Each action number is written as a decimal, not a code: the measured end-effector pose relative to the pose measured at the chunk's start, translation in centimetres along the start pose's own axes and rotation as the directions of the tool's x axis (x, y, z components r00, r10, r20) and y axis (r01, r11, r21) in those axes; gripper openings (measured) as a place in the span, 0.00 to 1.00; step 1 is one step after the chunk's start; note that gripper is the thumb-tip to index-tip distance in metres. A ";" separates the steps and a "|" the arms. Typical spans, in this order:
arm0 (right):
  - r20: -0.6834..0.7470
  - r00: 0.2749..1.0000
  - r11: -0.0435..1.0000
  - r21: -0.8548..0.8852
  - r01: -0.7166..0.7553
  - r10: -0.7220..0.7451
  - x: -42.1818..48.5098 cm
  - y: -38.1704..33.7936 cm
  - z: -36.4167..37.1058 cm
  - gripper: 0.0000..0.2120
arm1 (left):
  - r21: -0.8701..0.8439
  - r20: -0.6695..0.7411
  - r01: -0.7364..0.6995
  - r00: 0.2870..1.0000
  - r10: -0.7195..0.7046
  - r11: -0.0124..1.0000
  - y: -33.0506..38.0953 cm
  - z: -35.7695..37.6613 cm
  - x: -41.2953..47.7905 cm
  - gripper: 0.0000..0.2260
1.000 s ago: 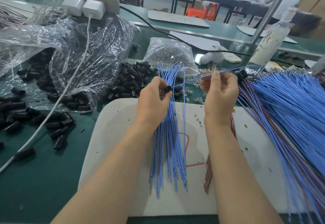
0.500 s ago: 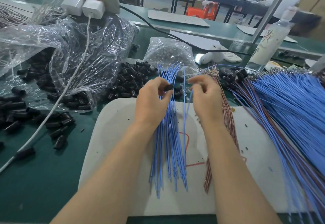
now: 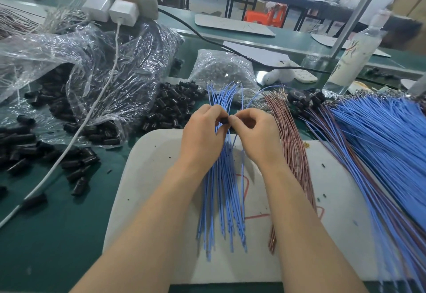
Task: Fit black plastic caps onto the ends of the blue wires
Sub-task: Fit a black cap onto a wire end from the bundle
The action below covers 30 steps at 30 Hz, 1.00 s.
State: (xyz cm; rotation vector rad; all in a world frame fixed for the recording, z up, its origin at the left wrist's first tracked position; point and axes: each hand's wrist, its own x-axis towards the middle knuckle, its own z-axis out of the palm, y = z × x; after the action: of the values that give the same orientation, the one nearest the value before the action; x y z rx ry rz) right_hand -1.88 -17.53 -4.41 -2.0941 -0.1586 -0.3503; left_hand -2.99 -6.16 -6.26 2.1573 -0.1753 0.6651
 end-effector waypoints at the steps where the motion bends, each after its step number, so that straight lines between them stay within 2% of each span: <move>1: 0.012 0.999 0.996 0.077 -0.046 0.045 0.2 0.1 -0.2 0.04 | -0.015 0.003 -0.014 1.000 0.014 1.000 0.0 0.0 0.0 0.02; 3: 0.033 0.983 0.935 0.304 -0.185 0.183 0.5 0.2 -0.5 0.09 | -0.068 0.017 -0.042 0.999 0.044 0.997 0.3 0.1 0.1 0.03; 5: 0.071 0.955 0.813 0.508 -0.284 0.289 0.6 0.1 -0.4 0.12 | -0.123 0.024 -0.048 0.998 0.051 0.991 0.6 0.2 0.1 0.04; 7: 0.061 0.940 0.754 0.580 -0.307 0.335 0.7 0.1 -0.2 0.12 | -0.147 0.013 -0.039 0.999 0.042 0.988 0.7 0.2 0.2 0.04; 10: -0.086 0.892 0.732 0.608 -0.307 0.445 1.2 1.0 -1.6 0.09 | -0.140 0.000 -0.002 1.000 0.002 0.990 0.2 -0.2 0.2 0.03; 12: -0.165 0.872 0.771 0.561 -0.302 0.461 1.3 1.8 -2.7 0.07 | -0.214 -0.009 0.116 0.993 -0.120 0.970 -0.2 -0.6 0.4 0.02; 14: -0.173 0.903 0.878 0.364 -0.312 0.393 1.0 2.3 -2.5 0.08 | -0.359 0.005 0.268 0.959 -0.285 0.894 -0.4 -0.8 0.7 0.03; 18: -0.087 0.973 0.976 0.053 -0.209 0.213 0.8 2.0 -0.8 0.09 | -0.629 0.135 0.479 0.843 -0.521 0.612 -0.4 -1.0 1.0 0.07; 20: -0.029 0.984 0.984 -0.006 -0.178 0.178 0.9 1.7 -0.8 0.06 | -0.709 0.183 0.507 0.803 -0.567 0.490 -0.4 -1.1 1.2 0.06; 21: -0.014 0.986 0.986 -0.011 -0.166 0.166 0.9 1.6 -0.8 0.08 | -0.729 0.193 0.508 0.796 -0.574 0.458 -0.4 -1.1 1.3 0.06; 22: -0.014 0.988 0.988 0.004 -0.155 0.155 0.9 1.6 -0.9 0.10 | -0.734 0.195 0.506 0.796 -0.573 0.453 -0.3 -1.1 1.4 0.06; 24: -0.061 0.990 0.989 0.083 -0.121 0.126 0.9 1.3 -1.2 0.12 | -0.693 0.173 0.499 0.816 -0.551 0.520 -0.3 -0.9 1.3 0.06; 26: -0.141 0.975 0.942 0.313 -0.123 0.174 0.8 0.8 -1.4 0.13 | -0.607 0.140 0.475 0.853 -0.503 0.637 -0.3 -0.6 1.1 0.07; 28: -0.126 0.946 0.749 0.645 -0.149 0.298 0.8 0.2 -1.6 0.14 | -0.514 0.115 0.432 0.891 -0.439 0.742 -0.3 -0.4 1.0 0.08; 30: -0.043 0.929 0.530 0.830 -0.171 0.368 1.0 -0.3 -1.7 0.10 | -0.425 0.100 0.380 0.922 -0.375 0.821 -0.4 -0.3 1.0 0.07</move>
State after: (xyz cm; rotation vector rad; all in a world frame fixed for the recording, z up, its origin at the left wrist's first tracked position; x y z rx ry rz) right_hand -1.36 -18.82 -3.04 -1.0947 0.1323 -0.2358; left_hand -2.17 -5.59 -5.89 1.6884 0.0946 0.3386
